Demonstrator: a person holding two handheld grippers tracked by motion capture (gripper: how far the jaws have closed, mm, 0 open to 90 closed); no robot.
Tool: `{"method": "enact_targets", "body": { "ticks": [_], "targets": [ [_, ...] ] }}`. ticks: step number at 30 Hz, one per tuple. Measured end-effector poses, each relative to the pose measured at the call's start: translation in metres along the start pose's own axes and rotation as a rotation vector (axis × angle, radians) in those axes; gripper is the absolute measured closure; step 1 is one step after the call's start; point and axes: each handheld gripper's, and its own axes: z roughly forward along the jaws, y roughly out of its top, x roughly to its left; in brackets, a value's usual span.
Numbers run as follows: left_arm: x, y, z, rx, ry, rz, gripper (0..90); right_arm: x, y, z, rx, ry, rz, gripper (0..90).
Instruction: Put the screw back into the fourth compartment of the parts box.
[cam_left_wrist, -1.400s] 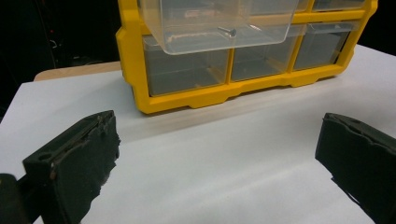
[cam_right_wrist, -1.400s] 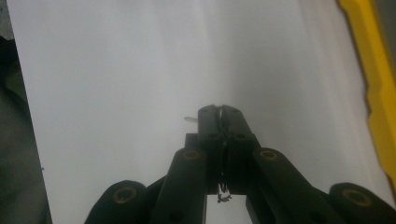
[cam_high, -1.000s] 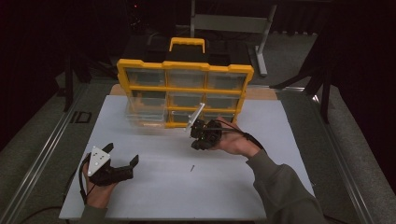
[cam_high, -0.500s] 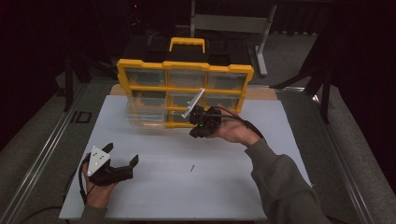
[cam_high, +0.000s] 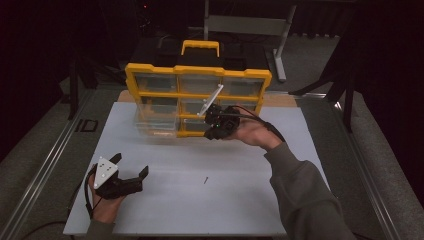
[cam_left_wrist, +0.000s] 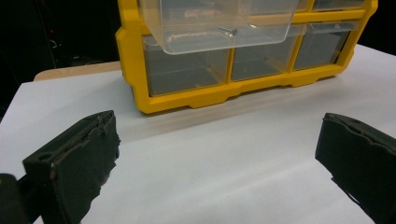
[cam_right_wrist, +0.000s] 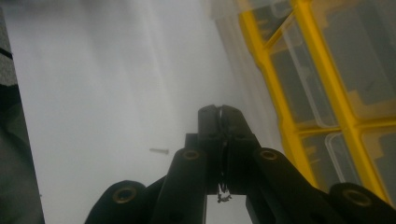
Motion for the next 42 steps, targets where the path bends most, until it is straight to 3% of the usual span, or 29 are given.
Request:
{"method": "enact_targets", "body": {
  "ticks": [20,42],
  "targets": [
    [0.000,0.000,0.000,0.000,-0.001,0.000,0.3,-0.012,0.022,-0.012,-0.020,-0.007,0.014,88.1],
    [0.000,0.000,0.000,-0.001,-0.004,0.001,0.3,-0.021,0.050,-0.027,-0.032,-0.026,-0.019,88.0]
  ]
}}
